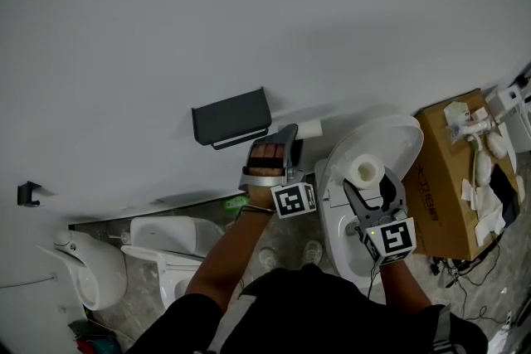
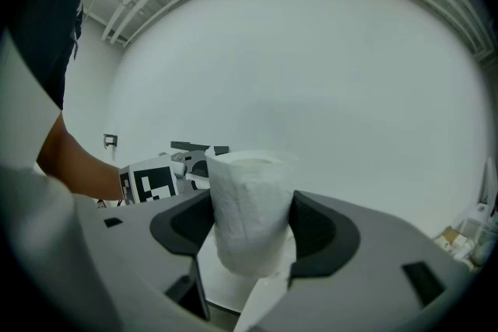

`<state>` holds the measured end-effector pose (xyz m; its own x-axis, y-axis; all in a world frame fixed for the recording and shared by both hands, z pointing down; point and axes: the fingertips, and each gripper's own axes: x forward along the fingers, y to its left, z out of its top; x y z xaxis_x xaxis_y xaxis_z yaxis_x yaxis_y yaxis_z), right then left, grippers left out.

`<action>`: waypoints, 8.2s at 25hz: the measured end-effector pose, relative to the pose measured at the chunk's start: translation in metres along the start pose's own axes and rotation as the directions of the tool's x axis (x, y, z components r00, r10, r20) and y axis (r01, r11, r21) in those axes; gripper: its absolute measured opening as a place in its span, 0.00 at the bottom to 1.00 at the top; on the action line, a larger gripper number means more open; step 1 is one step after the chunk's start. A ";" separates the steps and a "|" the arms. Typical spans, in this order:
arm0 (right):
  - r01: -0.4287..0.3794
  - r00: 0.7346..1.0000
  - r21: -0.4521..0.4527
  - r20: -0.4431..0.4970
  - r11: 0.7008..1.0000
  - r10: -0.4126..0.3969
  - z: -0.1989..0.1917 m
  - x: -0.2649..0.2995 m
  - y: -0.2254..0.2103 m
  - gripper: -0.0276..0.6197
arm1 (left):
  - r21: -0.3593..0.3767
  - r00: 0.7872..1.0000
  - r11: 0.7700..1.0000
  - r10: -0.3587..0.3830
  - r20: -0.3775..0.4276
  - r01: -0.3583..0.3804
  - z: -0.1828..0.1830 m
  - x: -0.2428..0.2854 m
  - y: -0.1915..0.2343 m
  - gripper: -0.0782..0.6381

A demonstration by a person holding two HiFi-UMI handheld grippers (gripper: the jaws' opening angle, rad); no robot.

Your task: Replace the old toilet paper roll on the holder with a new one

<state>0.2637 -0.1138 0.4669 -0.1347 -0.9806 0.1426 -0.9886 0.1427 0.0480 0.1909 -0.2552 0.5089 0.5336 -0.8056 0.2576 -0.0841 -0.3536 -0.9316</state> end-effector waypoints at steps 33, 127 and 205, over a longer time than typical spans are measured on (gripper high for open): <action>-0.035 0.997 -0.060 0.061 0.998 0.038 0.039 0.062 0.058 0.49 | -0.907 0.968 0.411 0.179 0.178 0.091 -0.076 -0.124 0.053 0.35; -0.138 0.977 0.988 0.148 -0.074 0.154 -0.012 0.217 0.166 0.49 | -0.951 0.955 0.189 0.219 -0.201 -0.243 -0.248 -0.229 0.056 0.36; -0.262 0.920 -0.033 0.292 0.964 0.260 0.103 0.080 0.139 0.05 | -0.967 0.972 0.234 0.230 -0.049 -0.104 -0.199 -0.209 0.066 0.36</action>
<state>0.1086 -0.1862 0.3831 -0.4008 -0.9047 -0.1445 -0.9160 0.3991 0.0417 -0.0938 -0.2051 0.4448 0.4579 -0.8877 0.0483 -0.8888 -0.4583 0.0035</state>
